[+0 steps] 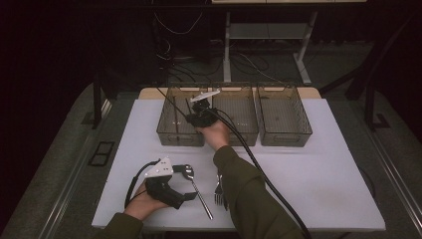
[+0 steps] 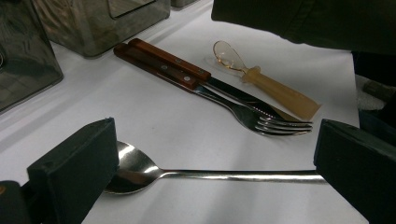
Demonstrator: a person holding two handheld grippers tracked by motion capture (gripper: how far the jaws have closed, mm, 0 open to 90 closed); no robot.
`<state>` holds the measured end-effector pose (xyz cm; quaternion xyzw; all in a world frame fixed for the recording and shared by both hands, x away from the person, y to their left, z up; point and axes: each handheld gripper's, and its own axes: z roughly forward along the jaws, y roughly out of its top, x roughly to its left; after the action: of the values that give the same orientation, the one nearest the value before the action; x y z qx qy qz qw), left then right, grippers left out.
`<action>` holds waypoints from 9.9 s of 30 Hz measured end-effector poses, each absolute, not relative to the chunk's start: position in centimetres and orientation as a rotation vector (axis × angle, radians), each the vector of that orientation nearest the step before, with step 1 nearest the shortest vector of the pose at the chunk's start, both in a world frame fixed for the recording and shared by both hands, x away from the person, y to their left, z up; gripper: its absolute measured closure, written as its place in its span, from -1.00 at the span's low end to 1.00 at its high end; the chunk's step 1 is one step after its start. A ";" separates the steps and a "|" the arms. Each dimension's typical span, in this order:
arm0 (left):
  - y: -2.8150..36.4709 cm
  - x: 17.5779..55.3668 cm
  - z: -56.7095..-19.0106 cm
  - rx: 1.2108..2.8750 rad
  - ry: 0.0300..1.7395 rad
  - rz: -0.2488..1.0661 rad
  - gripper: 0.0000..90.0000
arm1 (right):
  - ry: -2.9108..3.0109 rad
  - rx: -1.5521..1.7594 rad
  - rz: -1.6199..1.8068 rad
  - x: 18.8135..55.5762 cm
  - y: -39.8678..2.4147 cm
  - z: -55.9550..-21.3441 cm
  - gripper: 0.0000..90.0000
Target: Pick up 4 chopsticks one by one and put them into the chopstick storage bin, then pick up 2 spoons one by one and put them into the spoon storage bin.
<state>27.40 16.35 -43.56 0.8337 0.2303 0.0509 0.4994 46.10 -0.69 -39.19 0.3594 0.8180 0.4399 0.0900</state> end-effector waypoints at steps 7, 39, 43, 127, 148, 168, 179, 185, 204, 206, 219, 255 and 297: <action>16.3 27.4 -43.6 2.017 0.557 0.120 -1.00 | 2.458 1.079 1.273 46.1 -0.4 -39.6 0.88; 16.4 27.6 -43.7 2.024 0.568 0.135 -1.00 | 2.444 0.961 1.389 43.0 -6.5 -36.0 -0.19; 16.4 27.6 -43.7 2.029 0.576 0.134 -1.00 | 2.452 0.941 1.402 41.9 -8.0 -35.9 -0.23; 16.5 28.3 -43.1 2.066 0.612 0.249 -0.49 | 2.399 1.076 1.294 26.3 -29.6 -44.1 -0.42; 17.3 33.0 -45.1 2.110 0.800 0.160 0.16 | 2.415 1.062 1.278 26.4 -29.3 -44.3 -0.42; 17.3 32.9 -45.5 2.118 0.793 0.135 0.55 | 2.431 1.042 1.241 26.3 -28.9 -44.4 -0.42; 17.5 33.0 -45.3 2.094 0.806 0.111 0.70 | 2.433 1.036 1.238 26.3 -28.9 -44.3 -0.42; 17.7 33.1 -45.1 2.064 0.825 0.078 0.76 | 2.432 1.036 1.239 26.3 -28.9 -44.3 -0.42; 18.7 32.4 -42.3 1.841 0.781 0.052 0.94 | 2.432 1.032 1.239 26.3 -28.8 -44.3 -0.42; 18.7 32.4 -41.9 1.837 0.773 0.064 0.95 | 2.433 1.033 1.238 26.3 -28.8 -44.3 -0.42; 18.5 33.4 -39.3 1.799 0.745 0.141 0.95 | 2.427 1.043 1.242 26.3 -28.9 -44.3 -0.42; 9.5 39.9 -33.4 1.755 0.729 0.306 0.95 | 2.415 1.020 1.257 26.3 -28.9 -44.1 -0.45; 3.1 47.8 -34.0 1.754 0.839 0.535 0.95 | 2.408 1.033 1.241 26.0 -28.8 -43.8 -0.76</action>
<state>47.83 3.10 -33.98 0.7358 0.3520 0.2242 0.5333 26.05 -28.85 -43.84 0.3537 0.8244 0.4250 0.1209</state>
